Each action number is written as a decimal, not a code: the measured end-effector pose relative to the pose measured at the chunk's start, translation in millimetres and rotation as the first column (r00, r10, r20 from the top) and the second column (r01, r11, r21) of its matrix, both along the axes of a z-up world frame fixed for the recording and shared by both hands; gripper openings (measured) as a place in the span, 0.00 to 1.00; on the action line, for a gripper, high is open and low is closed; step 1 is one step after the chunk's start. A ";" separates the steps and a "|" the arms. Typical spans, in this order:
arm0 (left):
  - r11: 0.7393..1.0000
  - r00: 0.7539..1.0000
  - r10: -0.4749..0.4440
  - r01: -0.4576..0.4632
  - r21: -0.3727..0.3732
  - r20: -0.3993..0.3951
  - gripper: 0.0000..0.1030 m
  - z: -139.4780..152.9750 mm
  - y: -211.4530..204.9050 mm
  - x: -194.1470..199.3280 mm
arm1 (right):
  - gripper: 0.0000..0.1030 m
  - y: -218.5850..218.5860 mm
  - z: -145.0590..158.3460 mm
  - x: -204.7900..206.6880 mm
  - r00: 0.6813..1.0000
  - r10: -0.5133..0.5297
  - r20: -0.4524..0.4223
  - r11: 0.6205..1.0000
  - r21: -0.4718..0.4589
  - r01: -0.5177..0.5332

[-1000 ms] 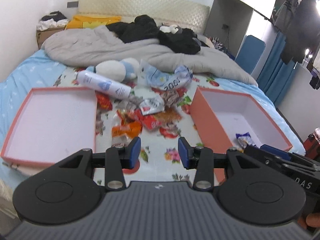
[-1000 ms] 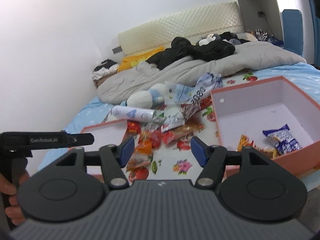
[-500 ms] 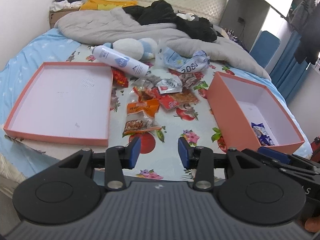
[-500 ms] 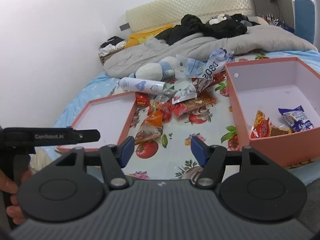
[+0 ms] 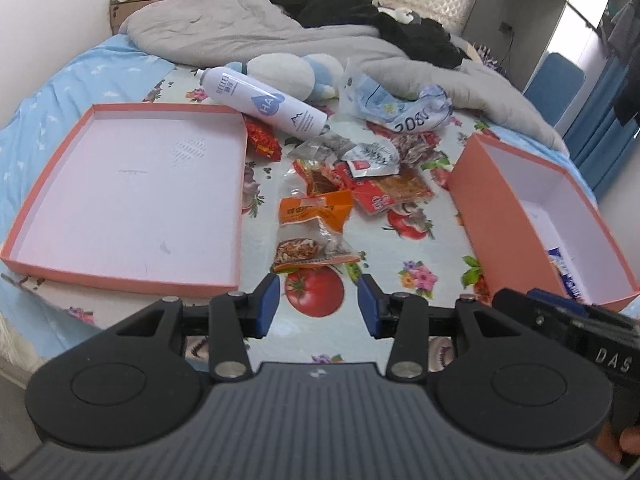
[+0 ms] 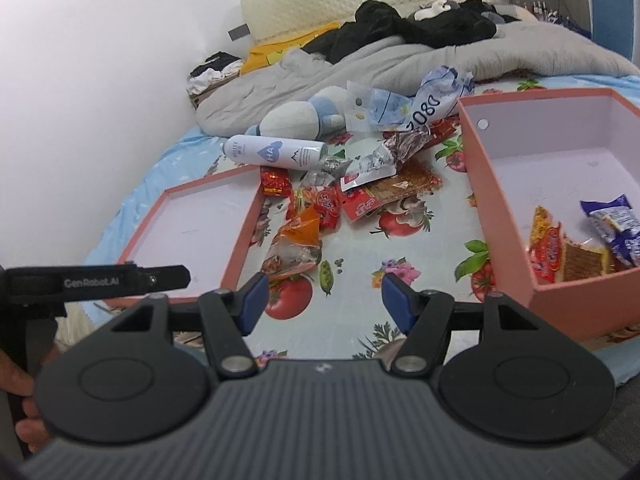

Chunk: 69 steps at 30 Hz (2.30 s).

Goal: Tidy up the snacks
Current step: 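Grasp the orange snack bag with the left gripper while the right gripper grasps a red packet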

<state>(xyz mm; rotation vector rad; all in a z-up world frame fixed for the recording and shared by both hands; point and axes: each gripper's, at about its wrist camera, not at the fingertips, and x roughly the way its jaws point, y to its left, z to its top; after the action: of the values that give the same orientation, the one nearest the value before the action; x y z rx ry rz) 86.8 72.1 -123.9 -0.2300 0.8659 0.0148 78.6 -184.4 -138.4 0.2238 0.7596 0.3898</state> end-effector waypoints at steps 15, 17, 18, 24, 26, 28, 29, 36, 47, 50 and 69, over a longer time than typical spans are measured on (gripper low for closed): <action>1.000 0.996 -0.013 0.013 0.001 -0.088 0.65 -52.9 9.1 93.3 | 0.63 11.2 -46.8 104.5 0.996 -0.016 -0.091 0.999 0.032 0.019; 1.000 0.994 -0.016 0.016 0.001 -0.105 0.66 -61.3 9.2 108.1 | 0.62 12.1 -55.8 118.9 0.993 -0.018 -0.114 0.998 0.057 0.024; 1.000 0.994 -0.016 0.016 -0.002 -0.113 0.66 -64.6 9.9 112.3 | 0.60 13.8 -60.7 126.7 0.993 -0.010 -0.119 0.997 0.069 0.018; 0.999 0.989 -0.032 0.030 -0.017 -0.145 0.66 -83.9 10.5 140.8 | 0.55 25.0 -82.9 156.5 0.990 0.006 -0.144 0.997 0.078 0.005; 0.999 0.988 -0.035 0.032 -0.025 -0.152 0.66 -89.7 11.1 147.5 | 0.55 27.2 -91.3 164.4 0.987 0.004 -0.159 0.996 0.093 0.011; 0.999 0.986 -0.038 0.033 -0.037 -0.161 0.66 -96.1 11.4 153.2 | 0.53 29.1 -99.7 171.8 0.986 -0.002 -0.167 0.995 0.100 0.019; 0.999 0.985 -0.039 0.033 -0.040 -0.167 0.66 -99.6 11.2 157.2 | 0.47 30.2 -103.7 175.4 0.985 -0.005 -0.174 0.995 0.099 0.023; 0.998 0.981 -0.051 0.044 -0.044 -0.189 0.66 -118.6 4.7 173.4 | 0.42 36.0 -126.1 200.0 0.977 -0.024 -0.212 0.989 0.141 0.055; 0.989 0.980 -0.001 -0.030 -0.148 -0.200 0.69 -135.2 15.6 177.5 | 0.12 40.8 -140.7 215.0 0.960 -0.085 -0.266 0.971 0.196 0.140; 0.982 0.979 0.011 -0.049 -0.184 -0.202 0.63 -137.2 18.1 175.8 | 0.06 39.3 -135.2 212.1 0.964 -0.084 -0.251 0.971 0.195 0.135; 0.989 0.987 -0.007 -0.016 -0.144 -0.158 0.45 -101.0 6.5 119.5 | 0.03 -4.2 -79.8 115.4 0.967 -0.106 -0.232 0.982 0.130 0.139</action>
<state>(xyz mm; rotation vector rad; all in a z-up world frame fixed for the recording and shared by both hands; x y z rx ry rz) 206.3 78.6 -224.9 -0.3709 1.0258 -0.0261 194.0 -188.7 -218.1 0.4562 0.9351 0.3051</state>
